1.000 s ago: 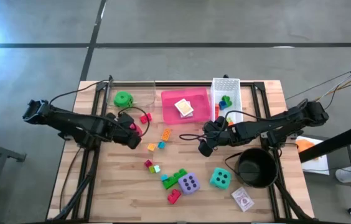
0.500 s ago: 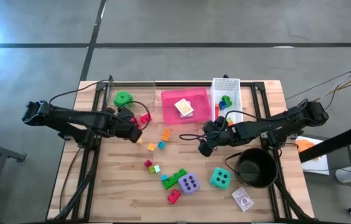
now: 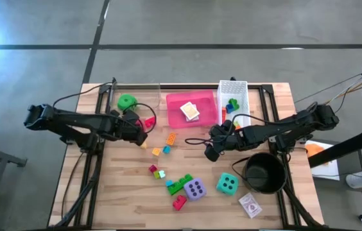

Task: Pick & Place Toys
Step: Put the red die into the transparent bin

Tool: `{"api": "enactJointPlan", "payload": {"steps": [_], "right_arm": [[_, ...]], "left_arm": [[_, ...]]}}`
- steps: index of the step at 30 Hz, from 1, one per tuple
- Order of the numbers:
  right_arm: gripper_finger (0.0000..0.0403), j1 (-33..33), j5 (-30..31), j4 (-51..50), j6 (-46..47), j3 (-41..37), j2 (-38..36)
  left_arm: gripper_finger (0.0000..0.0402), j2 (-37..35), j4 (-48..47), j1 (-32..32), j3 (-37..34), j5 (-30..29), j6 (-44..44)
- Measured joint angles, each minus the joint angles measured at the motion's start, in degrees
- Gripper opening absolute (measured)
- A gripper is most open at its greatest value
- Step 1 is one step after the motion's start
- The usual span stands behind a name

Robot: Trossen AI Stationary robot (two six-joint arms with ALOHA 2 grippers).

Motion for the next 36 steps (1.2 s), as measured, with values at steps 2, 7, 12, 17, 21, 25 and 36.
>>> {"api": "enactJointPlan", "payload": {"steps": [2, 7, 12, 17, 21, 25, 36], "right_arm": [[0.0334, 0.00, 0.00, 0.00, 0.00, 0.00, 0.00], [0.0334, 0.00, 0.00, 0.17, 0.00, 0.00, 0.00], [0.0334, 0.00, 0.00, 0.20, 0.00, 0.00, 0.00], [0.0334, 0.00, 0.00, 0.48, 0.00, 0.00, 0.00], [0.0334, 0.00, 0.00, 0.64, 0.00, 0.00, 0.00], [0.0334, 0.00, 0.00, 0.81, 0.00, 0.00, 0.00], [0.0334, 0.00, 0.00, 0.92, 0.00, 0.00, 0.00]], "left_arm": [[0.0010, -0.05, 0.17, 0.45, 0.53, -0.86, 0.57], [0.0010, -0.09, 0.07, 2.00, 1.91, -2.40, 2.11], [0.0010, -0.09, 0.23, 4.34, 3.67, -4.18, 4.24], [0.0009, -0.09, 1.47, 7.40, 5.20, -5.02, 7.48], [0.0009, -0.09, 4.74, 10.69, 5.59, -5.01, 12.11], [0.0008, -0.01, 7.52, 14.59, 5.59, -3.70, 16.48], [0.0008, 0.02, 15.95, 22.21, 5.49, -1.32, 26.75]]}}
